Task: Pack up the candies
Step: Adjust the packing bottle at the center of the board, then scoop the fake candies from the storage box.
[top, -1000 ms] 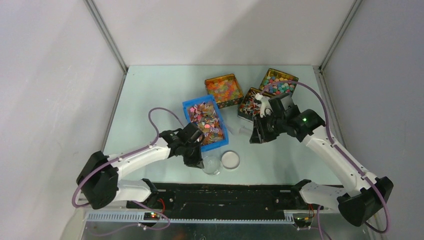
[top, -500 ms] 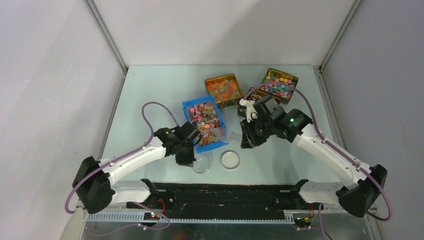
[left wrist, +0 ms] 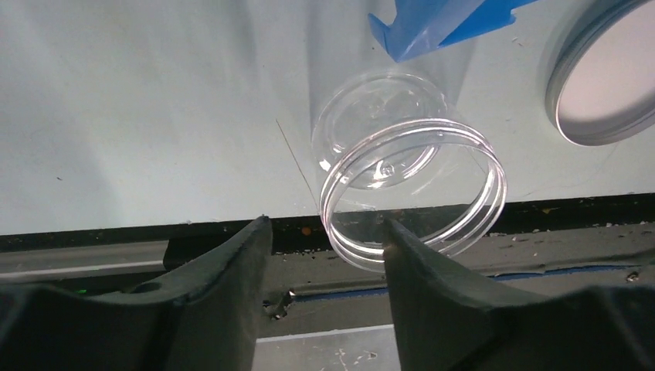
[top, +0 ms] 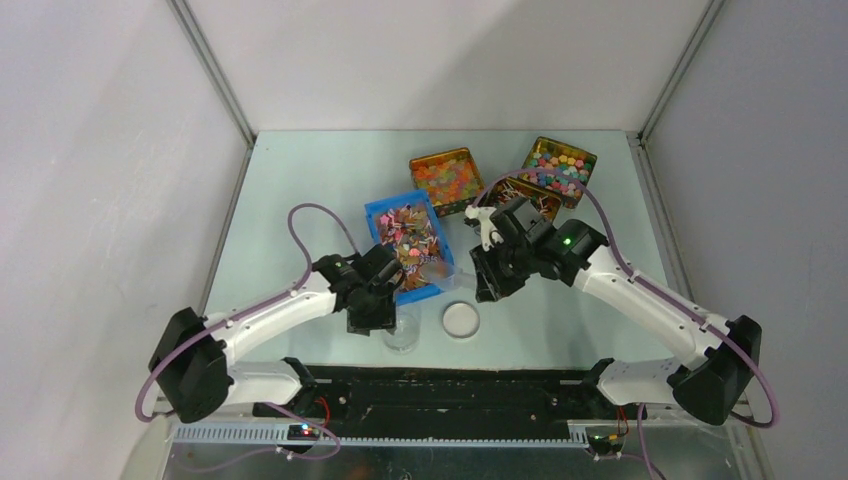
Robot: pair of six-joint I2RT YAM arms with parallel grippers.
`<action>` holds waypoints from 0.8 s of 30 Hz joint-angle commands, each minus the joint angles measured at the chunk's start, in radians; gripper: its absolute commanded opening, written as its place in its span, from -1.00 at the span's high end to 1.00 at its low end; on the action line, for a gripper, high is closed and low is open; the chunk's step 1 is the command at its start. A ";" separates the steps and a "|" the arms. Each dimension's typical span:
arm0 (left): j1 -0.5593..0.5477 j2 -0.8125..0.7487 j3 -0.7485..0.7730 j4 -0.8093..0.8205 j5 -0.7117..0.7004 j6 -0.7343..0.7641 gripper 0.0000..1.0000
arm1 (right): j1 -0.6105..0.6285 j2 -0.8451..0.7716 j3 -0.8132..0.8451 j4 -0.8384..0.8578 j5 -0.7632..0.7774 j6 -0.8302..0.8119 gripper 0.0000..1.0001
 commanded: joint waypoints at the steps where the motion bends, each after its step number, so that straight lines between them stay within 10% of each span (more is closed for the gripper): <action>1: -0.004 -0.073 0.032 -0.006 -0.001 0.013 -0.29 | 0.012 -0.004 0.048 0.038 0.024 0.012 1.00; 24: 0.480 -0.337 -0.080 0.307 0.403 -0.045 -0.48 | 0.131 0.102 0.186 -0.083 0.192 0.007 1.00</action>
